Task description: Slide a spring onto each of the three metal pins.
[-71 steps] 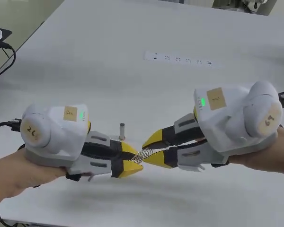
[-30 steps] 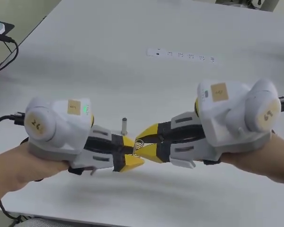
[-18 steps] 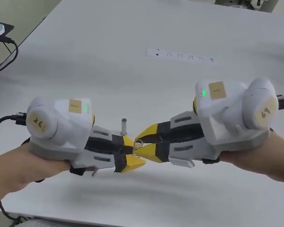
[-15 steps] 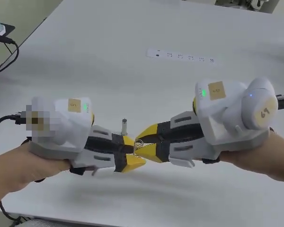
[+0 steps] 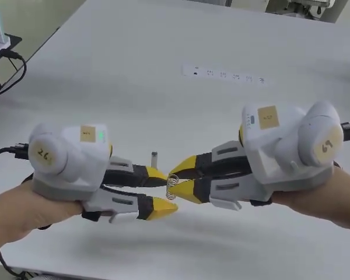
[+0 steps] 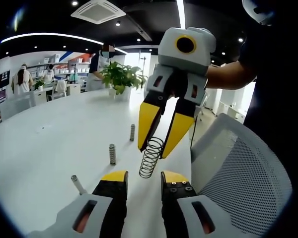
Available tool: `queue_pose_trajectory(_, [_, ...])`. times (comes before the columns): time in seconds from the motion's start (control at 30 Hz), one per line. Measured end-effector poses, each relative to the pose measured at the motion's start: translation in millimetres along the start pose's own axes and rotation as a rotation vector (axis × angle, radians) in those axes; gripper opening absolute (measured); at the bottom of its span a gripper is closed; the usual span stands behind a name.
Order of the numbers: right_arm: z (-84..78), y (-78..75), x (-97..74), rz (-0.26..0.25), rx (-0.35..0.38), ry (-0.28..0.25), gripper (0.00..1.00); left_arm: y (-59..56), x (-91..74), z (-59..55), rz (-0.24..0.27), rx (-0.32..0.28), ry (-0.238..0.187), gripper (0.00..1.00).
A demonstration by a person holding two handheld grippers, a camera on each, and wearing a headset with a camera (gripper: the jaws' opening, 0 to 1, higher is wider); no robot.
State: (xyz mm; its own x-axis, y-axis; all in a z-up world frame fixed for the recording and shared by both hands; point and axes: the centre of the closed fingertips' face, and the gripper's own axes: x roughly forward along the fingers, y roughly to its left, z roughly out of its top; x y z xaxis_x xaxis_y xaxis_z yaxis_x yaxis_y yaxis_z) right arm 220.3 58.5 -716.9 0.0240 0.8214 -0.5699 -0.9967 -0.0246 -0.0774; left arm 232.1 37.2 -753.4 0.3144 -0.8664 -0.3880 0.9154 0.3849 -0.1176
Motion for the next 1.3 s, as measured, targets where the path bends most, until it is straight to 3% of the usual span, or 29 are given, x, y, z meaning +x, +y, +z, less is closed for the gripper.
queue_pose_trajectory(0.2, [0.4, -7.6, -2.4, -0.036, -0.009, -0.004, 0.06, 3.8, -3.8, -4.3, 0.019, -0.016, 0.011, 0.27])
queue_pose_trajectory(0.7, [-2.1, -9.4, -2.6, -0.047, -0.019, 0.001, 0.07, 17.9, -18.6, -18.1, 0.093, -0.061, 0.031, 0.46])
queue_pose_trajectory(1.17, [-5.6, -13.8, -4.2, -0.074, 0.001, 0.0, 0.07, 36.3, -41.9, -27.7, 0.195, -0.094, 0.018, 0.65])
queue_pose_trajectory(1.3, [-6.2, -14.3, -3.3, -0.081, 0.001, -0.003, 0.07, 42.5, -49.0, -26.0, 0.239, -0.107, -0.011, 0.74])
